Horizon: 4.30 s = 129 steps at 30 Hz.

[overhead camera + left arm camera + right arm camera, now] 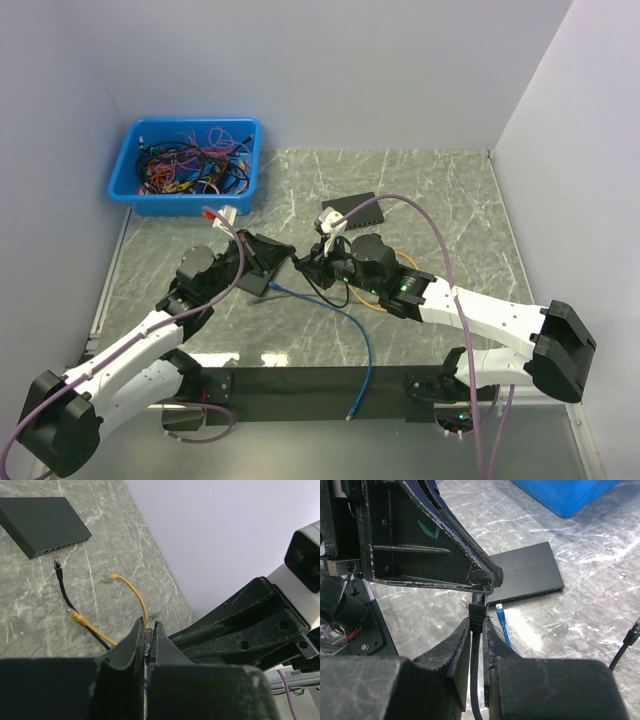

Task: Insert the plug into the switch port

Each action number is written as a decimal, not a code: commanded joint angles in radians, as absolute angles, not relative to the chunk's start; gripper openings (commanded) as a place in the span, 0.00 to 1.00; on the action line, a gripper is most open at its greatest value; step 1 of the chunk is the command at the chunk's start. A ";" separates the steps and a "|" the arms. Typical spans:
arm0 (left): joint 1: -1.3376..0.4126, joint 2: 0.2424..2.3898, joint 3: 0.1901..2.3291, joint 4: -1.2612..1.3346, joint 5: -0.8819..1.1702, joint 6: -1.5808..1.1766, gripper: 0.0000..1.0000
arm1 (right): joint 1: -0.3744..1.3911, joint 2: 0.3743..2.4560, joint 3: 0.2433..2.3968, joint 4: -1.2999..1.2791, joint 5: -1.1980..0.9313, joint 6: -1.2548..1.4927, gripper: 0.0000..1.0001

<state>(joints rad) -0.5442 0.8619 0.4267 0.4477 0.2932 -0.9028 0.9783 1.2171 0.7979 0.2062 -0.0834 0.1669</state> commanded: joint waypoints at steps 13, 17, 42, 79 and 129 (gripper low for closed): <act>-0.558 0.804 0.425 0.439 0.107 -0.963 0.00 | 0.996 1.187 0.810 0.253 0.028 0.192 0.43; -0.566 0.762 0.388 0.459 0.071 -1.011 0.01 | 0.996 1.200 0.818 0.252 0.015 0.193 0.43; -0.632 0.844 0.390 0.523 0.054 -1.049 0.01 | 0.996 1.246 0.828 0.275 0.029 0.215 0.36; -0.640 0.812 0.465 0.196 -0.236 -0.916 0.85 | 0.989 1.445 0.919 0.158 0.276 0.213 0.00; -0.172 1.453 0.503 0.503 0.113 -0.712 0.84 | 0.966 1.885 1.212 -0.083 0.130 0.225 0.00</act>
<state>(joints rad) -0.1753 1.4429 0.4667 0.4229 0.0612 -0.7216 0.9581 1.8732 1.1736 -0.0841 0.1429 0.2161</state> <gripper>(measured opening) 0.839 0.160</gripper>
